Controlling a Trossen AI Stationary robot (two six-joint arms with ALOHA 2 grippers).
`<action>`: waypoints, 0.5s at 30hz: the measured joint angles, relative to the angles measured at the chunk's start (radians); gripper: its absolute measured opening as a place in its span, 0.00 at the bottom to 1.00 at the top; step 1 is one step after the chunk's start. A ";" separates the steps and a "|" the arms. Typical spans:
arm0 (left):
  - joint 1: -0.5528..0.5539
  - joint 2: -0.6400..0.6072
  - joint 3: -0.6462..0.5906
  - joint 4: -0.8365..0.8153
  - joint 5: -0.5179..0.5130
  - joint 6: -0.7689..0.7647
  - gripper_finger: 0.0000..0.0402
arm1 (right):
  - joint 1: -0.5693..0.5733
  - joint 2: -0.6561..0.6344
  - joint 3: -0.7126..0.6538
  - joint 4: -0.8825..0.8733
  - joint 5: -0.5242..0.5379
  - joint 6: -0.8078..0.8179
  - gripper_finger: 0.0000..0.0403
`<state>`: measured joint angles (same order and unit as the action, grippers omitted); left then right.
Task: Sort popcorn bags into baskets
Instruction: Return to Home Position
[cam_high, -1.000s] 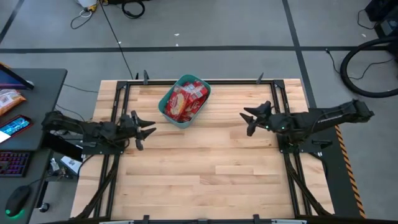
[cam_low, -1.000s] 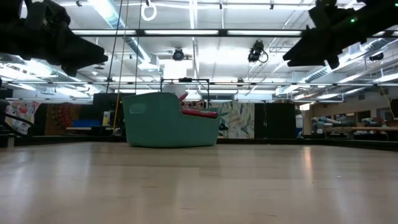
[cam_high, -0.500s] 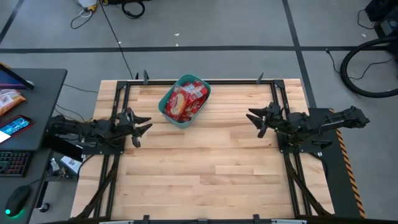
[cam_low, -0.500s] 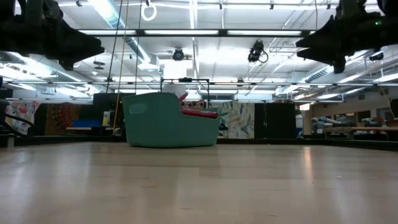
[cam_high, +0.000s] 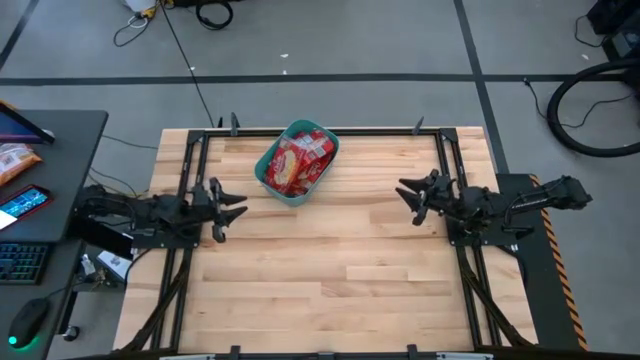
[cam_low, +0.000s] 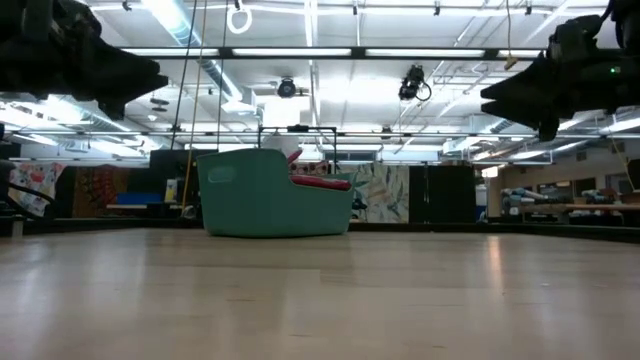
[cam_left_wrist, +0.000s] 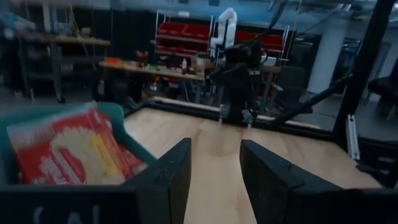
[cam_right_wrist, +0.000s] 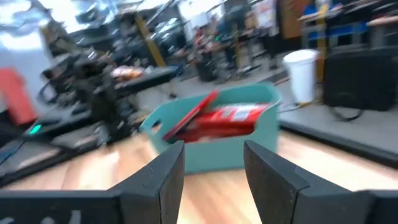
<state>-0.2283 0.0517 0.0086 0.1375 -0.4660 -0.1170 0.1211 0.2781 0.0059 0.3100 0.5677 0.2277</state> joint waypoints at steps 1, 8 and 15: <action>0.000 0.000 0.000 0.012 0.000 0.028 0.35 | 0.000 -0.001 0.000 0.016 0.025 -0.002 0.42; 0.001 0.000 0.000 0.053 -0.008 0.161 0.35 | 0.000 0.000 0.000 0.069 0.172 -0.011 0.42; 0.001 0.000 0.000 0.044 -0.011 0.181 0.35 | 0.000 0.003 0.000 0.028 0.170 -0.258 0.42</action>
<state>-0.2272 0.0518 0.0082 0.1813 -0.4770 0.0644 0.1207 0.2811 0.0059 0.3381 0.7377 -0.0308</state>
